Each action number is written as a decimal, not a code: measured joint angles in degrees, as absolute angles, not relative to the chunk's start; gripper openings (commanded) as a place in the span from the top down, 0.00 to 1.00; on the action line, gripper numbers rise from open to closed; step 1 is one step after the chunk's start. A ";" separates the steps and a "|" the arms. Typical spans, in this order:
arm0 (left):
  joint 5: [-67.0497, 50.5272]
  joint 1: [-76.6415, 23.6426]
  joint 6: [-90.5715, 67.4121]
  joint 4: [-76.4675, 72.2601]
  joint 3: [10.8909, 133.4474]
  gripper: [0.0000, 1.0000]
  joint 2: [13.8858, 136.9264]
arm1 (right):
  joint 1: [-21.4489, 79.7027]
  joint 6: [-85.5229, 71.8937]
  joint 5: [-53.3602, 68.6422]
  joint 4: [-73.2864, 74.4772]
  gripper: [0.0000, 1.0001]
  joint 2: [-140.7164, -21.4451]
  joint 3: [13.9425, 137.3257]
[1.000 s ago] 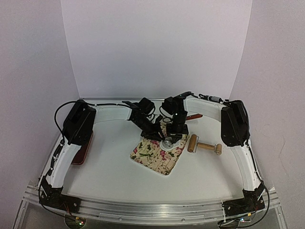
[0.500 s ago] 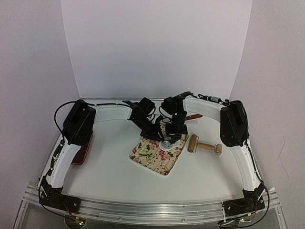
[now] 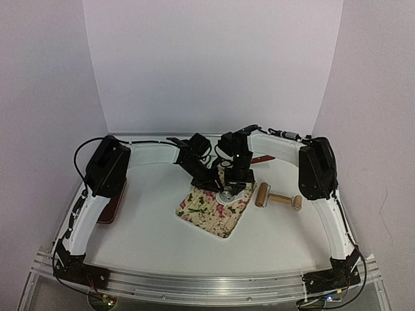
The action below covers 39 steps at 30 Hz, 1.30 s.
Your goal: Roll out the dumpling wrappers from the dough
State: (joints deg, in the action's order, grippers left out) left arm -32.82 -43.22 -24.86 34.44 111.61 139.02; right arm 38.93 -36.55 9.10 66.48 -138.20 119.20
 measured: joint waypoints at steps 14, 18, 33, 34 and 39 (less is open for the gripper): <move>-30.41 -43.62 -24.53 38.52 115.66 0.83 139.69 | 39.43 -37.11 8.18 67.56 1.00 -138.61 121.20; -29.01 -43.62 -24.42 40.84 118.08 0.81 140.52 | 39.64 -37.31 8.16 67.56 1.00 -138.86 122.03; -24.32 -43.57 -25.25 42.40 118.53 0.59 140.03 | 39.97 -37.30 8.19 67.31 1.00 -139.74 124.07; -23.90 -43.55 -25.56 41.92 117.44 0.58 139.32 | 40.04 -37.30 8.15 67.25 1.00 -139.74 124.07; -22.66 -43.18 -27.61 40.19 111.81 0.49 134.75 | 40.56 -37.30 8.10 67.13 1.00 -139.74 124.07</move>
State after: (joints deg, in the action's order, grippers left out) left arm -22.66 -43.18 -27.61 40.19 111.81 134.75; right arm 40.56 -37.30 8.10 67.13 -139.74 124.07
